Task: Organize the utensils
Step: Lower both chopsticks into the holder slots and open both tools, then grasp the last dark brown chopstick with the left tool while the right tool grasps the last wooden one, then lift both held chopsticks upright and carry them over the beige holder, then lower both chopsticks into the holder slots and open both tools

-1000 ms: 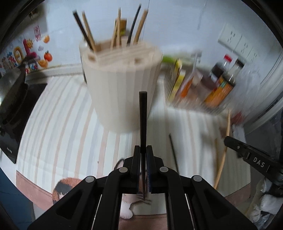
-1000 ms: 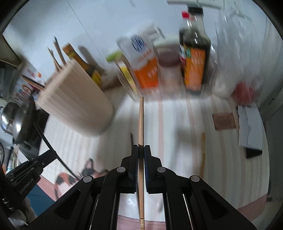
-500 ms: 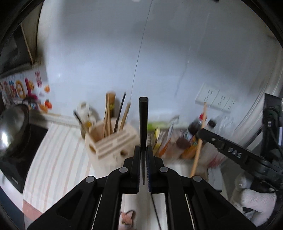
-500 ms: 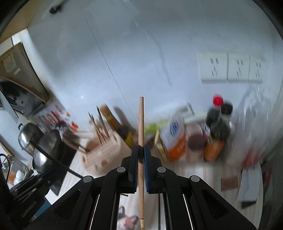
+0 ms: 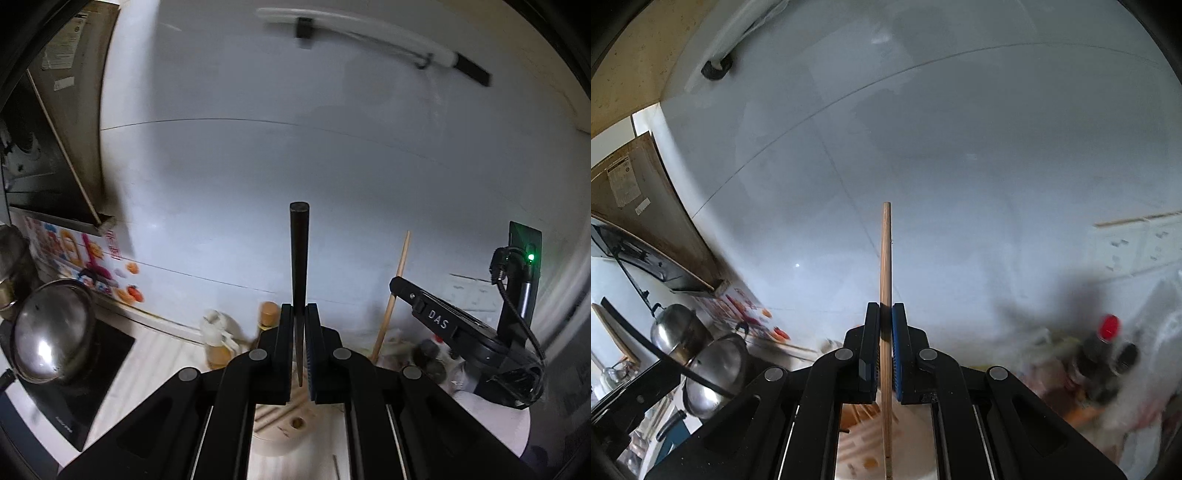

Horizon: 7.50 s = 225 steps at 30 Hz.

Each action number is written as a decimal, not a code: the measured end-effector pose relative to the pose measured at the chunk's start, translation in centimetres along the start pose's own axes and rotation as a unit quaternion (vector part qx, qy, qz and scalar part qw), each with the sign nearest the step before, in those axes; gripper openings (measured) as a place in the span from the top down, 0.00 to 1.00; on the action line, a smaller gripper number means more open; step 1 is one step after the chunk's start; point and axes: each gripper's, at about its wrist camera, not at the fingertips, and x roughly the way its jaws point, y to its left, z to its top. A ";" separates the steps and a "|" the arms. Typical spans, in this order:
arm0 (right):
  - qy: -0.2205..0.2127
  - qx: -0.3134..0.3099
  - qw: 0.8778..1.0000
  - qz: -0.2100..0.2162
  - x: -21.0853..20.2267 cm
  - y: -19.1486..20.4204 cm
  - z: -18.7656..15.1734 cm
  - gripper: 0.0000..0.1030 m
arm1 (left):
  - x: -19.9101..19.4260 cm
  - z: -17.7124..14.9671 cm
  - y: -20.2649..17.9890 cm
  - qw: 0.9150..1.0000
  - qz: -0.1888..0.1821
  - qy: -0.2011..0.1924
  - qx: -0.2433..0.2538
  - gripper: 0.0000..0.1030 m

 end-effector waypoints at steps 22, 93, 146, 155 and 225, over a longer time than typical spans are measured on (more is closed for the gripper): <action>-0.015 -0.044 0.998 0.036 11.1 2.8 -2.3 0.94 | 9.1 -2.8 2.9 0.993 0.037 0.106 -0.031 0.97; 0.375 0.112 0.874 -0.287 -2.5 -29.2 -33.4 0.70 | 22.0 -35.2 -11.1 0.910 0.022 0.404 0.088 0.39; 0.388 0.080 0.895 -0.205 3.3 -16.3 -34.9 0.94 | 14.9 -35.4 -6.0 0.918 -0.004 0.385 0.091 0.97; 0.331 0.096 0.924 -0.165 1.2 -14.6 -30.9 0.94 | 10.8 -30.9 -5.9 0.940 -0.038 0.332 0.073 0.97; -0.034 -0.057 0.997 0.032 11.4 4.3 -2.8 0.94 | 8.4 -2.9 3.4 0.991 0.053 0.118 -0.044 0.97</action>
